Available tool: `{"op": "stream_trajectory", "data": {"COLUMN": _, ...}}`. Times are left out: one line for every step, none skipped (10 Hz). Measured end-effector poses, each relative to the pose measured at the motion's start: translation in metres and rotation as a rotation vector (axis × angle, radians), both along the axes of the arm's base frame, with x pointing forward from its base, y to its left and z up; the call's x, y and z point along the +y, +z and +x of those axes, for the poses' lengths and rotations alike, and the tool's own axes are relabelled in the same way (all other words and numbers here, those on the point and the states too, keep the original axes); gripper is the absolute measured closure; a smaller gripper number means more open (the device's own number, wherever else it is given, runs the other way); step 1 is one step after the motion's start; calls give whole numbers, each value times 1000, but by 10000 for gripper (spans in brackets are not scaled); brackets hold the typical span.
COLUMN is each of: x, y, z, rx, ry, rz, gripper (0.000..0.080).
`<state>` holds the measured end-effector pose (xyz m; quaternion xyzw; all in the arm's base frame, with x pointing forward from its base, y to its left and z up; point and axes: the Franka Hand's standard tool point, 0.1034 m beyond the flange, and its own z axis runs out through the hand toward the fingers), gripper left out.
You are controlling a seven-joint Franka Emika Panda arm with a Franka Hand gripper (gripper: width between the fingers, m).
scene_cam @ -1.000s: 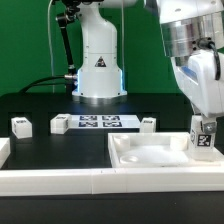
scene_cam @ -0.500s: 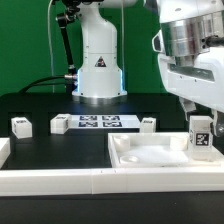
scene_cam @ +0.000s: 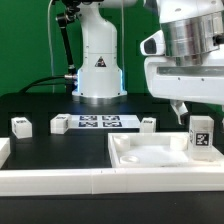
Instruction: Assemble square table
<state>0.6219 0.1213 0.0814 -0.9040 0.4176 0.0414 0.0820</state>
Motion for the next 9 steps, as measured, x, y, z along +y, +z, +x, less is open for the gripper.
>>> {"op": "stream_trajectory", "data": {"x": 2, "y": -1, "z": -1, "rx": -18, "ry": 128, "rz": -30, "gripper": 150}}
{"op": "stream_trajectory", "data": {"x": 4, "y": -1, "z": -2, "rx": -36, "ry": 261, "rz": -52, "gripper": 150}}
{"op": "stream_trajectory", "data": {"x": 4, "y": -1, "z": -2, "rx": -54, "ry": 391, "rz": -71, "gripper": 150}}
{"op": "stream_trajectory", "data": {"x": 5, "y": -1, "z": -3, "rx": -68, "ry": 513, "rz": -86, "gripper": 150}}
{"op": "stream_trajectory", "data": {"x": 4, "y": -2, "z": -3, "rx": -78, "ry": 591, "rz": -87, "gripper": 150}}
{"op": "stream_trajectory", "data": {"x": 3, "y": -2, "z": -3, "rx": -89, "ry": 678, "rz": -86, "gripper": 150}}
{"op": "stream_trajectory", "data": {"x": 0, "y": -2, "z": -3, "rx": -101, "ry": 776, "rz": -84, "gripper": 150}}
{"op": "stream_trajectory", "data": {"x": -1, "y": -2, "z": -3, "rx": -107, "ry": 827, "rz": -82, "gripper": 150}}
{"op": "stream_trajectory", "data": {"x": -2, "y": -2, "z": -2, "rx": -109, "ry": 840, "rz": -82, "gripper": 167}}
